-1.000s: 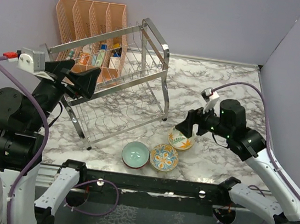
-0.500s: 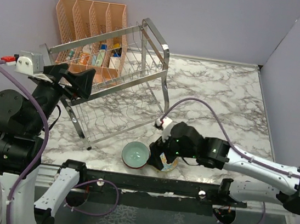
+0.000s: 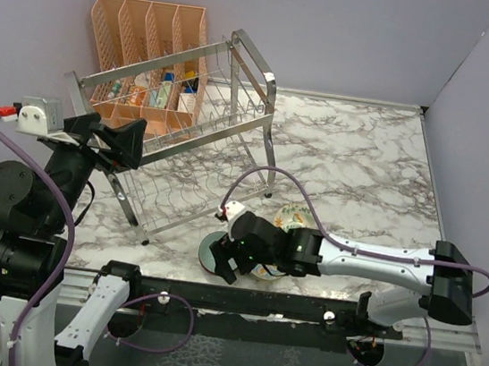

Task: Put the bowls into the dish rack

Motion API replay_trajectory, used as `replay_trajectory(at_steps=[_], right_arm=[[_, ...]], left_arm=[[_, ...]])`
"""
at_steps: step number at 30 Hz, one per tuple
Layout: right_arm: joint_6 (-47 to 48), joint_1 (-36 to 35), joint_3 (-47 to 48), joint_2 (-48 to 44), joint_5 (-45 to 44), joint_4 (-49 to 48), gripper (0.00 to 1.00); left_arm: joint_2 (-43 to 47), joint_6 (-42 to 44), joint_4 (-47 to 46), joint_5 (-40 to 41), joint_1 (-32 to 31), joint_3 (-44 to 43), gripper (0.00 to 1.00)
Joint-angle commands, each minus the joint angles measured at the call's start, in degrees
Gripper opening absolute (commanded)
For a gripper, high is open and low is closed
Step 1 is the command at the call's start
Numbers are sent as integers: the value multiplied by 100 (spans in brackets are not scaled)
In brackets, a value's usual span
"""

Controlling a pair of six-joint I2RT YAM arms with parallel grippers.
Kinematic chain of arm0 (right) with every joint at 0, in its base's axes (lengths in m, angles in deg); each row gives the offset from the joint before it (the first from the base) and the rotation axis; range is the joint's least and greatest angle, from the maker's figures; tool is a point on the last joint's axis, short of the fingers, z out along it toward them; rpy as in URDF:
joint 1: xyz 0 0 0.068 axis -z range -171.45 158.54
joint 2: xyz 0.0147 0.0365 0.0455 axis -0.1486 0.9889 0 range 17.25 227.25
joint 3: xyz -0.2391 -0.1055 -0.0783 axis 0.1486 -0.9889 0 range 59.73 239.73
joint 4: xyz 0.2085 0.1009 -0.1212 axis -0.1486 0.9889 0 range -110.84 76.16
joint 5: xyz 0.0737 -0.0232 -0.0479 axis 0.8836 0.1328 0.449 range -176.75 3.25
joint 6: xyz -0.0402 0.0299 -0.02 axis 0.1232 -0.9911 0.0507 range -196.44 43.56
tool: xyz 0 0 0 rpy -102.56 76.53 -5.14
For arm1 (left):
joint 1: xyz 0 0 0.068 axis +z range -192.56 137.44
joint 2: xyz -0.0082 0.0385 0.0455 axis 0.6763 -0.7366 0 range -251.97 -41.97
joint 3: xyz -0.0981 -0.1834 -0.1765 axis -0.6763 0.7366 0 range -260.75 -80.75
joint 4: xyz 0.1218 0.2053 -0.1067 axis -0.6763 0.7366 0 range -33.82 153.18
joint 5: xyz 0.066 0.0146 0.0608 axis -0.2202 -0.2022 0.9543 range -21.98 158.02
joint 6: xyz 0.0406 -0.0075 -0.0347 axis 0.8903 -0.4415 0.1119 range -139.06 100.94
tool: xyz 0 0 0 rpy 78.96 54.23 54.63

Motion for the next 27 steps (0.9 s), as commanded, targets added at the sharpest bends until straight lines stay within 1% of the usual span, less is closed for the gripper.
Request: replay_trajectory(at_steps=[1,3,7,11,16,21,27], right_arm=[[76,-175,521,507,-35,-558,76],[97,-249,672,799,-34,-580,75],[133,-266,867,1160,-7,-605,67],[222,-271,1087,1464,20,-531,66],[281,-270,1213,1772,179,-586,62],[259,-275,1267,1962,67,-512,62],[224,-280,1308,2168,54,-478,56]], left_arm=[[98,60,31,173,-8,103,99],[123,65,33,162,-8,128,99],[180,74,37,162,-8,150,99],[196,86,49,149,-8,137,99],[253,92,26,153,-12,232,99],[286,128,32,162,-8,288,99],[308,142,31,158,-8,309,99]])
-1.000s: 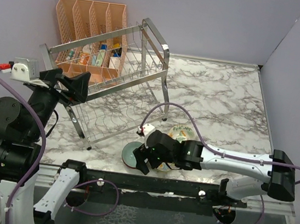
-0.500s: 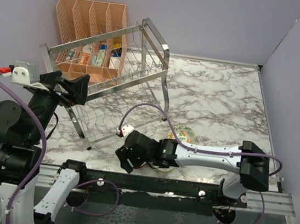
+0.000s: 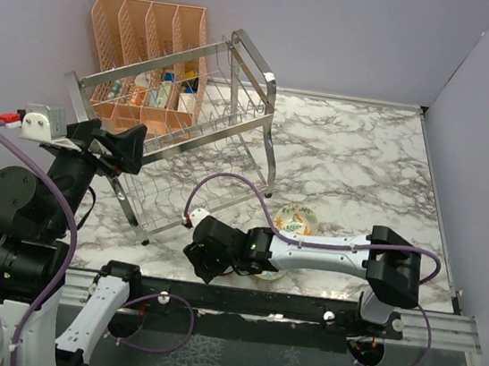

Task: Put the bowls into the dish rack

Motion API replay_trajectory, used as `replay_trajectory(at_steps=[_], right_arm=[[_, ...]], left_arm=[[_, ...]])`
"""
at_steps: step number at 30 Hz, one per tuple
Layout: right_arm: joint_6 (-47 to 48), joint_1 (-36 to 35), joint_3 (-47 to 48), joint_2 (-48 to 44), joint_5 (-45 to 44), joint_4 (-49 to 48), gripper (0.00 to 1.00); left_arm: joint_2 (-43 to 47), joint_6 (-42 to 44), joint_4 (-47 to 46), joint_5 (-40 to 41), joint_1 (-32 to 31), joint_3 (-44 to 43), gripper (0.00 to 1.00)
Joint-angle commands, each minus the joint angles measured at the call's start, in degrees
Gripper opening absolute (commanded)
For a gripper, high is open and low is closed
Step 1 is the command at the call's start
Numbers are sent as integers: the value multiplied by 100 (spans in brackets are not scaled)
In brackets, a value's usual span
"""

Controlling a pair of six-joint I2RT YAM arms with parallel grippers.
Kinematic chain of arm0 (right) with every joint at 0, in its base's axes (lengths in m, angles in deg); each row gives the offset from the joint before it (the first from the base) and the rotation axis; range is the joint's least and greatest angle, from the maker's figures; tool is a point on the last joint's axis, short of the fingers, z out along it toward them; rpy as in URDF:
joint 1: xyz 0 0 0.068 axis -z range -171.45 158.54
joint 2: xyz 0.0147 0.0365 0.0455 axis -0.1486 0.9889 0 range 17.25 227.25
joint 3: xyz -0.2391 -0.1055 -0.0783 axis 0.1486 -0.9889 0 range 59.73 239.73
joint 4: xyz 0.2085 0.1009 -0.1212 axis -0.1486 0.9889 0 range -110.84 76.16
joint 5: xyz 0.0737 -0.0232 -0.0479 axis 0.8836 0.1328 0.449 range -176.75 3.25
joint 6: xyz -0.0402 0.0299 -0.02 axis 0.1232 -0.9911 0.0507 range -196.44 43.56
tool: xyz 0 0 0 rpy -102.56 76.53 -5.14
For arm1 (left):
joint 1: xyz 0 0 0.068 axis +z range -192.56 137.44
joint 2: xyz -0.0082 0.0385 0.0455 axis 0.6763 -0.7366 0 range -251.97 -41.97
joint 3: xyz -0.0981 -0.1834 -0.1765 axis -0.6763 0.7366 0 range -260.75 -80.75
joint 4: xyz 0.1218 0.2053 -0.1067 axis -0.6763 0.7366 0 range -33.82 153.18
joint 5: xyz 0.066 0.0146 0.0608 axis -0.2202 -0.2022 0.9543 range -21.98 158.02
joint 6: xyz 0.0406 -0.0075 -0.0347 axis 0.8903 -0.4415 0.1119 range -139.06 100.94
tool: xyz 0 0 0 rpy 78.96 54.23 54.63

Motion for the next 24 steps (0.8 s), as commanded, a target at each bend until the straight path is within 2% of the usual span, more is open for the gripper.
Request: replay_trajectory(at_steps=[1,7,10,20,24], right_arm=[[21,-26,209,219,14,-55,55],[21,-29,267,332,-46,-6,53],[4,-33,293,365,-78,67,44],[25,-39,299,396,-134,174,30],[22,-28,311,363,-233,240,21]], left_arm=[[87,96,7,114,-9,22,99],[101,120,26,123,-16,22,99],[110,141,28,126,-24,38,99],[128,144,29,146,-38,69,99],[148,140,53,179,-43,95,99]])
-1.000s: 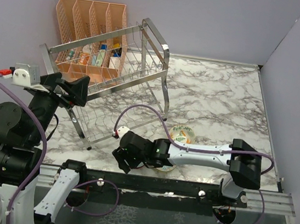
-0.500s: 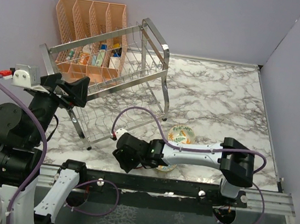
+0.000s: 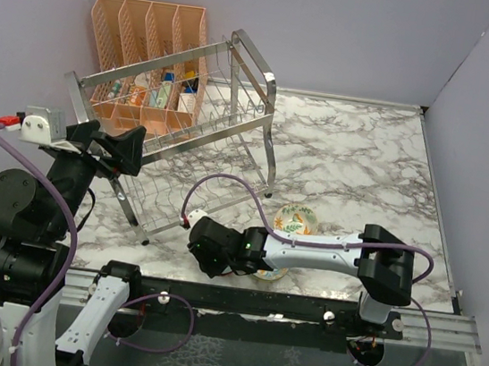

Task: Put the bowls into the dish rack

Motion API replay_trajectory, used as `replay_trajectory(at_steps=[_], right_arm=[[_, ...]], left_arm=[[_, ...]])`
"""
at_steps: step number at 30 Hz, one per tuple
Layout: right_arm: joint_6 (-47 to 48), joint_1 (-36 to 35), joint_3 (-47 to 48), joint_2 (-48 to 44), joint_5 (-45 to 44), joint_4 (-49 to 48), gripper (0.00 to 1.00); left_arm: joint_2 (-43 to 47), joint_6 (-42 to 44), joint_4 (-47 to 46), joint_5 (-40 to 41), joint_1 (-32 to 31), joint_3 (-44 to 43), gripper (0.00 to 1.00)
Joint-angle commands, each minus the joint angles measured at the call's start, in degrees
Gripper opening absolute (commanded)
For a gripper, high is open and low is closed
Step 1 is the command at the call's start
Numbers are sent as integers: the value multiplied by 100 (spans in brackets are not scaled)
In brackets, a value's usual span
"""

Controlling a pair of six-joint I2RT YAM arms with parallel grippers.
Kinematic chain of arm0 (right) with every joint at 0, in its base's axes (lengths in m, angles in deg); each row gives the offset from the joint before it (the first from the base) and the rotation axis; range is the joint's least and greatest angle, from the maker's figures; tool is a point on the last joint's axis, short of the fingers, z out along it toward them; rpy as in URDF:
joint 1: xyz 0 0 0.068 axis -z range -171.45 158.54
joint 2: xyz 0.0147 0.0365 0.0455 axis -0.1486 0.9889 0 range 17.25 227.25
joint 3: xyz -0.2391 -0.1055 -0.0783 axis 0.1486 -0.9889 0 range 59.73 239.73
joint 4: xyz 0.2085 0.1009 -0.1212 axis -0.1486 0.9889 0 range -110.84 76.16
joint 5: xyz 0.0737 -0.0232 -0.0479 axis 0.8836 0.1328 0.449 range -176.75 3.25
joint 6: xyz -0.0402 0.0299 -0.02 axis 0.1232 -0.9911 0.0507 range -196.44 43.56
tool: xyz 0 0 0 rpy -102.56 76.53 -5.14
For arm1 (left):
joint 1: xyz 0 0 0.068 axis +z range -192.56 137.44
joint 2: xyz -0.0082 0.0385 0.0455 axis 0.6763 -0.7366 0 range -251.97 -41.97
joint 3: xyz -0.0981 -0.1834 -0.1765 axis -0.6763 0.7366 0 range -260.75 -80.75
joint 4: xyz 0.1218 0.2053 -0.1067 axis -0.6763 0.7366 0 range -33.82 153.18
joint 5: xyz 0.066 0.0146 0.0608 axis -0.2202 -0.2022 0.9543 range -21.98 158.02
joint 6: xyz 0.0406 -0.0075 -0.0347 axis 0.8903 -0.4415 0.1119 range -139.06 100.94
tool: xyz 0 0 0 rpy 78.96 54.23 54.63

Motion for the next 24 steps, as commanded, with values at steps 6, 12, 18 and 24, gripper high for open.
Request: replay_trajectory(at_steps=[6,12,18,24], right_arm=[[56,-34,168,-48,-169,161,5],[75,-33,174,-297,-48,187,1],[16,-37,167,-584,-170,292,1],[84,-32,193,-851,-18,267,1]], left_arm=[[114,55,38,159,-32,79,99],[127,46,23,177,-32,94,99],[143,35,8,204,-32,95,99],[135,19,-31,198,-32,71,99]])
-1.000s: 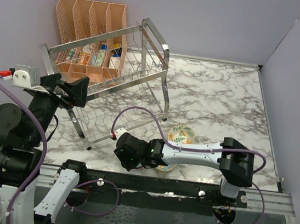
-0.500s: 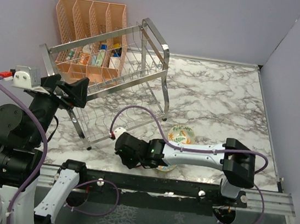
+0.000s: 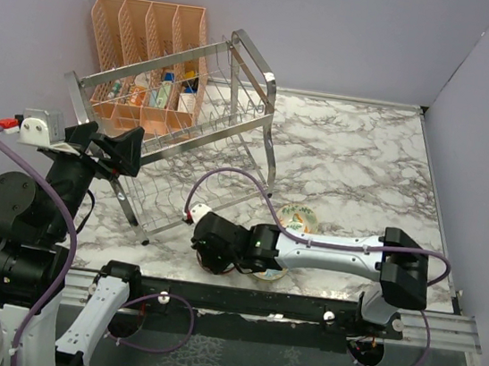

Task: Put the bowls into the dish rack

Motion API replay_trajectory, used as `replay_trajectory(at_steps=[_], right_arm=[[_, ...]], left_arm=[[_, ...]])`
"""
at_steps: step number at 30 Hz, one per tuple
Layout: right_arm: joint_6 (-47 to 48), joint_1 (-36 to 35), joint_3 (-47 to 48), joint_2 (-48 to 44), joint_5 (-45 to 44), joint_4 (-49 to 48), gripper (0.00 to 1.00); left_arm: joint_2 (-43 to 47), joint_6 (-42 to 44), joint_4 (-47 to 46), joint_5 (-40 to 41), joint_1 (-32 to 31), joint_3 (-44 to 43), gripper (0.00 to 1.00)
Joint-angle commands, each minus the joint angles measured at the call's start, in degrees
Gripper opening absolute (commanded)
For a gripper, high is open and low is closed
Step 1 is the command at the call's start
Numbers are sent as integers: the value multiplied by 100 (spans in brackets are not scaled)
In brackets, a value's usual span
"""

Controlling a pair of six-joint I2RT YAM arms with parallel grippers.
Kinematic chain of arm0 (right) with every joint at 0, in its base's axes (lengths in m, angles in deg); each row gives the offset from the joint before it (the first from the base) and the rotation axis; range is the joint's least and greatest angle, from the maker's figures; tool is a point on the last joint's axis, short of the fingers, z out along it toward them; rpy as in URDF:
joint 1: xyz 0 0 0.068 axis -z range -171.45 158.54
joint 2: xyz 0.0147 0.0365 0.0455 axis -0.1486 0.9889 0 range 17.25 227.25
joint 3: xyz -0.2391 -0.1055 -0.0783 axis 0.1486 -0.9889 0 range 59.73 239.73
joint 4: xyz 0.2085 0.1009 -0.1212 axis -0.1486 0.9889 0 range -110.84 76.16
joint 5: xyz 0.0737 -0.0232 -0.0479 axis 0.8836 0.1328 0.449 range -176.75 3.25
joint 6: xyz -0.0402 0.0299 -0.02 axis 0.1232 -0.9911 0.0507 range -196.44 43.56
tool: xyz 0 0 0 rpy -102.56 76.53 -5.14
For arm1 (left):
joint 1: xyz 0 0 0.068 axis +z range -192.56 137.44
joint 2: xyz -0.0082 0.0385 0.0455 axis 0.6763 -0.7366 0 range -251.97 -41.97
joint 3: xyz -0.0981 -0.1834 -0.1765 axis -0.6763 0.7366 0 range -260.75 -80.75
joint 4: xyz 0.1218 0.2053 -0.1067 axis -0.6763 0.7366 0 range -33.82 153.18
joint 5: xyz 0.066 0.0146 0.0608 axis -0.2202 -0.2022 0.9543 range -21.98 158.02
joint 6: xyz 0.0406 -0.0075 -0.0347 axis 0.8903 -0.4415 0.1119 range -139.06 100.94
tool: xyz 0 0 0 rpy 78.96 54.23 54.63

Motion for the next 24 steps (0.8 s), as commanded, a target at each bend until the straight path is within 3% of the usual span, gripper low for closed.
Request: replay_trajectory(at_steps=[1,11,24], right_arm=[[50,-13,75,-436,137,-63,1],[28,-8,121,-889,307,-274,1],[-425,46,-239,-989,2220,-1722,1]], left_arm=[[64,15,-34,101,-14,0,99],[23,-10,-60,77,-14,-73,99],[-191,17,-63,-28,-14,-518,99]])
